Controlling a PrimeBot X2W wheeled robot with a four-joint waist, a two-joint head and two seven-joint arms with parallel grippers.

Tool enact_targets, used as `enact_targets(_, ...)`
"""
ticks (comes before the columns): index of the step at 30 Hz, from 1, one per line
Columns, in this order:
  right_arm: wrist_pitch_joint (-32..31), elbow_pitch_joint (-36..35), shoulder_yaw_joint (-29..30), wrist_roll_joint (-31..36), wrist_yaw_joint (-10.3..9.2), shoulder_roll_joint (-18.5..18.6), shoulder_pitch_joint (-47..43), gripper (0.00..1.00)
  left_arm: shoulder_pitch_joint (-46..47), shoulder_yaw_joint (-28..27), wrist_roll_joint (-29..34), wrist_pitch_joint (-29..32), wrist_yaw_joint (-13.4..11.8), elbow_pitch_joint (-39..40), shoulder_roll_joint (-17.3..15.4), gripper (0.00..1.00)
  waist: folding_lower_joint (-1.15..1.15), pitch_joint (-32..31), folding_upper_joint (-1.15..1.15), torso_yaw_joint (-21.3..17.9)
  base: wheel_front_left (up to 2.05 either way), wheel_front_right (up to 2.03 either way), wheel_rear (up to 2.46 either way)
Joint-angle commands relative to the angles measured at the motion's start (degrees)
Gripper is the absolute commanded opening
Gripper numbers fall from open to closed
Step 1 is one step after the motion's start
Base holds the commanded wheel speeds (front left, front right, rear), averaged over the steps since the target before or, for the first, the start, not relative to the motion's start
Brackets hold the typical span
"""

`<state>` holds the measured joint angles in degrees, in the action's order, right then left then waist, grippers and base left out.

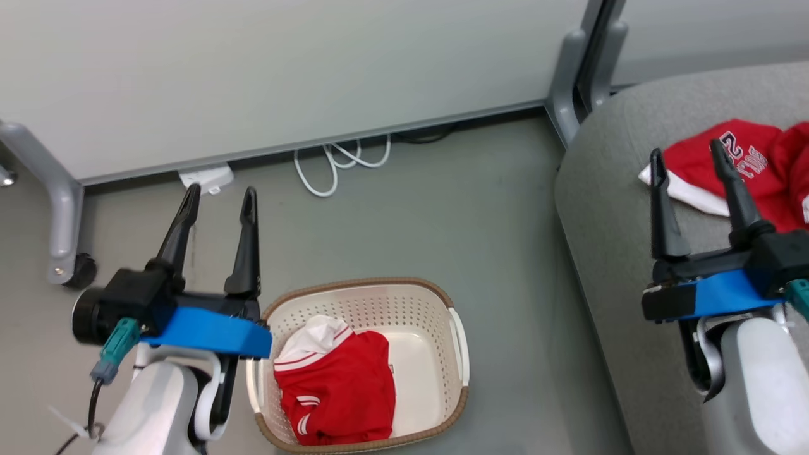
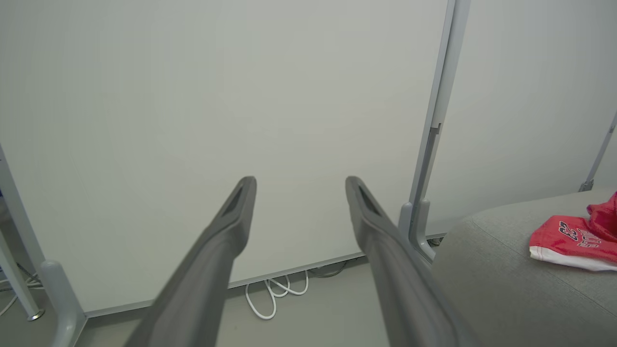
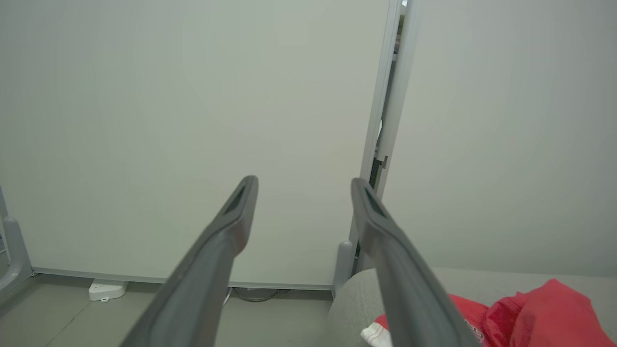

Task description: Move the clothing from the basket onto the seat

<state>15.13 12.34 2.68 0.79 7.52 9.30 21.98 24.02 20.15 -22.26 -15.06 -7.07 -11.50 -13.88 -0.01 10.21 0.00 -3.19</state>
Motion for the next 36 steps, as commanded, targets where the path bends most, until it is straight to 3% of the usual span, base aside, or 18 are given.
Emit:
enact_targets(1,0.03,-0.58,-0.46,-0.67,-0.06,-0.74,-1.55,1.00,-2.16,-1.79,0.59,-0.16,0.62,0.23,0.54,1.00,0.01,-2.14,0.00,1.95,0.00,0.00,0.00)
enact_targets(16,0.03,-0.22,-4.06,-3.85,-0.06,-4.24,-10.64,1.00,-13.77,-13.38,8.06,-0.16,7.12,-0.93,7.14,1.00,0.01,-6.76,0.00,4.99,0.00,0.00,0.00)
enact_targets(36,0.03,-0.55,-3.20,-4.98,-0.06,-6.41,-20.13,1.00,-18.11,-17.78,12.35,-0.17,11.14,-3.17,10.43,1.00,0.01,-10.17,0.00,5.56,0.00,0.00,0.00)
